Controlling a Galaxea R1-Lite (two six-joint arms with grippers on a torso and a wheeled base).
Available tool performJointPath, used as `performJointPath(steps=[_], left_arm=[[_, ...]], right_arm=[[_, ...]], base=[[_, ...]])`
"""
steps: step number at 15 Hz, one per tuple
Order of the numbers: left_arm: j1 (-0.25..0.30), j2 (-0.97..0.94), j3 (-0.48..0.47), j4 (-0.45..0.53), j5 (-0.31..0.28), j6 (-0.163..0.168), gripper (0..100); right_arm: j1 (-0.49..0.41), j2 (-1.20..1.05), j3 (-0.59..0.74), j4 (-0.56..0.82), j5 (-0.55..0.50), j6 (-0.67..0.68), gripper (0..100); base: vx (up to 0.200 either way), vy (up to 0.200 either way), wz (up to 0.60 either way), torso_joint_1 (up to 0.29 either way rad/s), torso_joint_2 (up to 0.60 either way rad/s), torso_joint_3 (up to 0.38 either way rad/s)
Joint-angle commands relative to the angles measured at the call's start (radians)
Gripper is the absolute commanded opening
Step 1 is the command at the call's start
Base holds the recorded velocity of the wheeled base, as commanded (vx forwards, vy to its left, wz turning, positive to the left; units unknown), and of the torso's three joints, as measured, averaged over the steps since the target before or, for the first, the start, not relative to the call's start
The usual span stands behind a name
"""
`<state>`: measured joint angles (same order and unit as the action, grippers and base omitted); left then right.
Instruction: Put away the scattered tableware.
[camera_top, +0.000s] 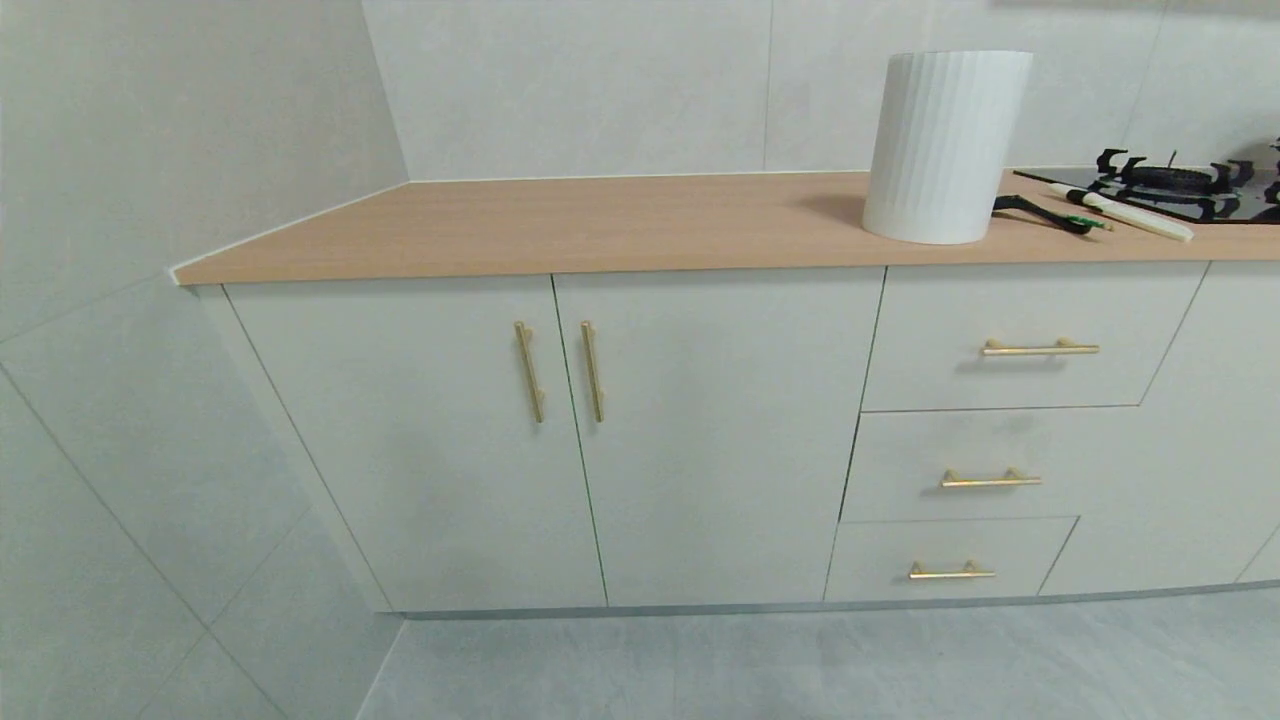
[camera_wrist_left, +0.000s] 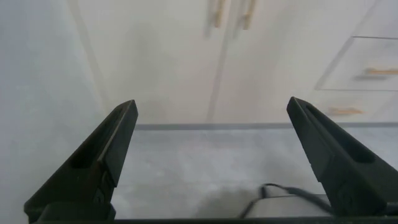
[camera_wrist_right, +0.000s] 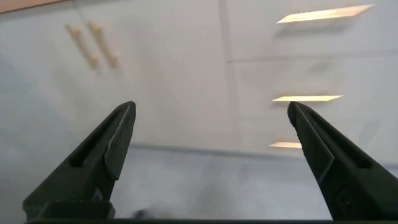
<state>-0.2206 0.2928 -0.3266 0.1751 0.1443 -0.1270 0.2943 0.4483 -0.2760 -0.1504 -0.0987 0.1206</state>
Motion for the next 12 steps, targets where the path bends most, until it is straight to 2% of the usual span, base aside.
performJointPath(steps=[1, 2, 3, 4, 5, 7, 9, 10, 12], left_arm=[[0.061, -0.172, 0.004, 0.052, 0.000, 0.035, 100], [0.084, -0.193, 0.011, 0.053, 0.000, 0.049, 100], [0.099, -0.196, 0.026, 0.052, 0.006, 0.066, 100], [0.135, -0.198, 0.044, 0.046, 0.035, 0.087, 100], [0.185, -0.221, 0.052, 0.049, 0.034, 0.119, 100], [0.234, -0.262, 0.107, 0.046, 0.012, 0.187, 100], [0.227, -0.284, 0.149, 0.037, 0.012, 0.184, 100], [0.221, -0.293, 0.202, 0.021, 0.011, 0.184, 100], [0.221, -0.293, 0.270, -0.097, -0.028, 0.179, 100]], right_arm=[[-0.093, -0.346, 0.054, 0.193, -0.134, -0.108, 100], [-0.115, -0.346, 0.058, 0.193, -0.194, -0.111, 100], [-0.178, -0.346, 0.060, 0.200, -0.194, -0.111, 100], [-0.267, -0.372, 0.083, 0.206, -0.171, -0.124, 100], [-0.313, -0.411, 0.100, 0.207, -0.145, -0.161, 100], [-0.313, -0.413, 0.132, 0.192, -0.151, -0.174, 100], [-0.307, -0.433, 0.192, 0.175, -0.144, -0.182, 100], [-0.299, -0.448, 0.241, 0.157, -0.127, -0.191, 100], [-0.299, -0.447, 0.276, 0.074, -0.088, -0.191, 100]], base=[[0.000, 0.000, 0.00, 0.000, 0.00, 0.000], [0.000, 0.000, 0.00, 0.000, 0.00, 0.000], [0.000, 0.000, 0.00, 0.000, 0.00, 0.000], [0.000, 0.000, 0.00, 0.000, 0.00, 0.000], [0.000, 0.000, 0.00, 0.000, 0.00, 0.000], [0.000, 0.000, 0.00, 0.000, 0.00, 0.000], [0.000, 0.000, 0.00, 0.000, 0.00, 0.000], [0.000, 0.000, 0.00, 0.000, 0.00, 0.000], [0.000, 0.000, 0.00, 0.000, 0.00, 0.000]])
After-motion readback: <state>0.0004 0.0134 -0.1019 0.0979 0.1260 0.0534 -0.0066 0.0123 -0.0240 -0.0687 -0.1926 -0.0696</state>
